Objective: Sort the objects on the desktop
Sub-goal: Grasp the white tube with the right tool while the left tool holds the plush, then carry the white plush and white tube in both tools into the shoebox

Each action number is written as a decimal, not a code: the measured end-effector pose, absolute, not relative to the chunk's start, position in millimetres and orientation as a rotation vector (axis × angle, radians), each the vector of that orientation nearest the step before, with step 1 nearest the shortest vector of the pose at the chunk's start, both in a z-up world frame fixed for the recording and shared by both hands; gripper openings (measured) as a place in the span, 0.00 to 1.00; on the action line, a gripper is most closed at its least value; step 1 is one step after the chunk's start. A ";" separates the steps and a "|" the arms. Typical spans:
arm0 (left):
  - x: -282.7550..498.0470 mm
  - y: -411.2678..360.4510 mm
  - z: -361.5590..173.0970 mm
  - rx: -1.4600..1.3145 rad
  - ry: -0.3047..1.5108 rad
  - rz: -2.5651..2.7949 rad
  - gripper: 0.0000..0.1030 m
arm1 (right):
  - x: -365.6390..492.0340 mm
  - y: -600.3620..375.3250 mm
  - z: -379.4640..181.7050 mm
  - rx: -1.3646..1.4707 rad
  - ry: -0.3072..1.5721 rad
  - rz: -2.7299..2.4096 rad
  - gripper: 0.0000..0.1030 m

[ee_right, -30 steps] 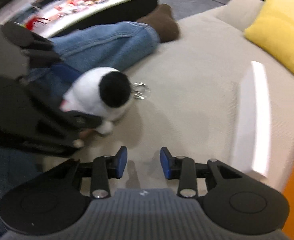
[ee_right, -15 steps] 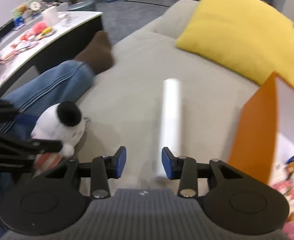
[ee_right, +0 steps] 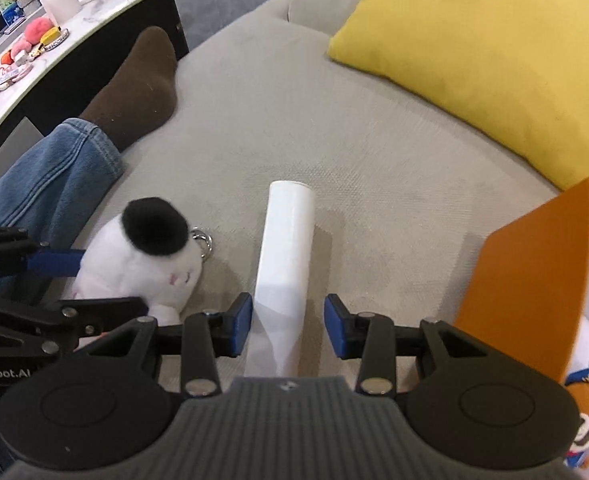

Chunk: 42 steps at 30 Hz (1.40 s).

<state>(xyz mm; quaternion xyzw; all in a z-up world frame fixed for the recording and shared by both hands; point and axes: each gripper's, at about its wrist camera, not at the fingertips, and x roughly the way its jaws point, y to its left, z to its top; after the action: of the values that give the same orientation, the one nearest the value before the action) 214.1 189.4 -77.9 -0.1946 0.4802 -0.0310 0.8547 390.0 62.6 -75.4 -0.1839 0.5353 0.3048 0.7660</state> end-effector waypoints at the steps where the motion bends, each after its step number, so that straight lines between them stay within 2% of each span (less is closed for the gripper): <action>1: 218.3 193.0 -79.6 -0.415 1.010 -0.066 0.61 | 392.3 62.8 -78.5 -0.390 1.177 0.666 0.39; 3: 219.5 193.6 -81.2 -0.418 1.015 -0.062 0.62 | 394.5 62.6 -82.6 -0.365 1.203 0.676 0.31; 9: 214.3 175.5 -76.0 -0.289 1.028 -0.056 0.62 | 387.1 57.4 -80.6 -0.333 1.201 0.683 0.29; 13: 206.7 173.3 -69.6 -0.307 0.997 -0.052 0.60 | 373.7 49.0 -63.3 -0.318 1.138 0.715 0.29; 18: 201.0 165.1 -32.0 -0.369 0.931 -0.112 0.60 | 353.7 27.0 -14.8 -0.301 1.034 0.801 0.29; 24: 203.6 121.1 30.7 -0.429 0.817 -0.245 0.60 | 340.1 -24.3 62.8 -0.357 0.882 0.796 0.29; 30: 224.0 55.2 55.0 -0.499 0.808 -0.390 0.60 | 345.0 -96.4 108.4 -0.366 0.797 0.626 0.29; 35: 254.5 2.3 35.8 -0.492 0.900 -0.389 0.60 | 367.8 -148.0 101.9 -0.380 0.815 0.515 0.29; 42: 278.5 -43.6 -1.8 -0.378 1.038 -0.263 0.60 | 413.6 -169.1 55.9 -0.330 0.905 0.514 0.29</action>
<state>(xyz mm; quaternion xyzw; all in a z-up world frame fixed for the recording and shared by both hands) 278.5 -43.6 -1.8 -0.1789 0.4916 -0.1248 0.8431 413.6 -169.1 55.9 -0.1568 0.4303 0.2446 0.8546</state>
